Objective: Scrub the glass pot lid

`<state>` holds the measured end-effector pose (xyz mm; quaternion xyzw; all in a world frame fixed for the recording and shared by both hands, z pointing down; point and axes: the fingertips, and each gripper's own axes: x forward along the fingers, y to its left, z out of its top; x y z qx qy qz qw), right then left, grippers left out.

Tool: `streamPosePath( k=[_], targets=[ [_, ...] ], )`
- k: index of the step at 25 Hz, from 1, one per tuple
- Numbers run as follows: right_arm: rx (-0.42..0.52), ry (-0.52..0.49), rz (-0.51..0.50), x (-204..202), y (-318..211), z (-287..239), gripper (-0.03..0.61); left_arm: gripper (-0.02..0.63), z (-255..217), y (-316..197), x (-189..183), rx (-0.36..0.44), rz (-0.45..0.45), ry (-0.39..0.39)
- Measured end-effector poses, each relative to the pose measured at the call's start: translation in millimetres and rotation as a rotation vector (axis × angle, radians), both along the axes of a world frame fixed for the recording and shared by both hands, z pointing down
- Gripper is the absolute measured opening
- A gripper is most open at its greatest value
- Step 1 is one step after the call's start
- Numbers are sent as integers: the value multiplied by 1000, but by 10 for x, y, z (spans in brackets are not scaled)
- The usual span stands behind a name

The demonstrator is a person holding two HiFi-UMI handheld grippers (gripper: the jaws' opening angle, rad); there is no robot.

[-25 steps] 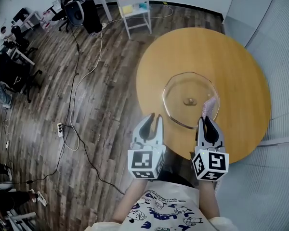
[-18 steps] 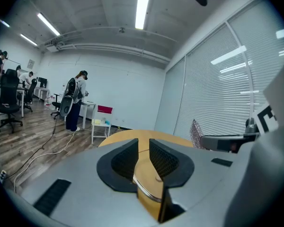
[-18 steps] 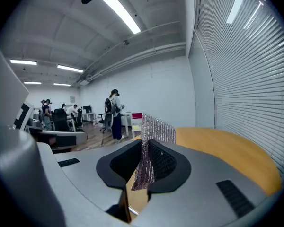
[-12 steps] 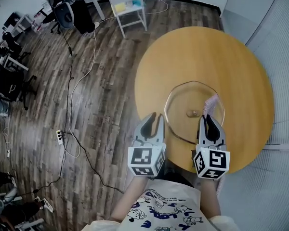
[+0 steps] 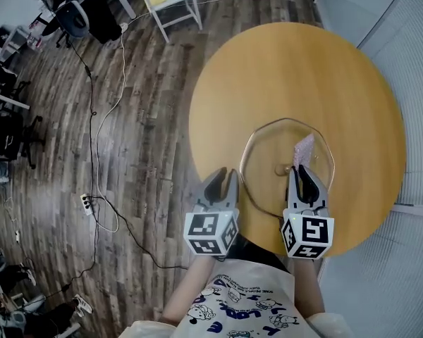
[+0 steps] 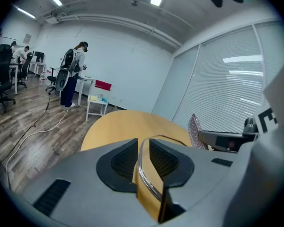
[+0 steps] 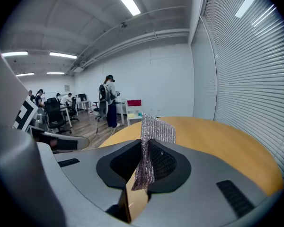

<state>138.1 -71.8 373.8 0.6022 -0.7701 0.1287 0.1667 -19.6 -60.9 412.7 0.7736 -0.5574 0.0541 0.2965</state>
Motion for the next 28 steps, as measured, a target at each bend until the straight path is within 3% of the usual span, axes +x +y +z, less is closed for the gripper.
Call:
streamPosePath(
  k=[5,9,15,22,28],
  targets=[
    [-51,7,15,40,-82,217,63,65,281,-65,64,-86,23,58],
    [-82,8,5,7,-114,401,63,123,563,-56,133,-175,51,133],
    [-115,33,-18,-69,-220,501,63,129,747,-110,189,-257,86,215],
    [-162,94,-48,-147,-221,720,63,140,880,-82,287,-314,147,299],
    [-195,160,-135,-260,-232,849,63,140,941,-146,322,-329,164,342]
  ],
)
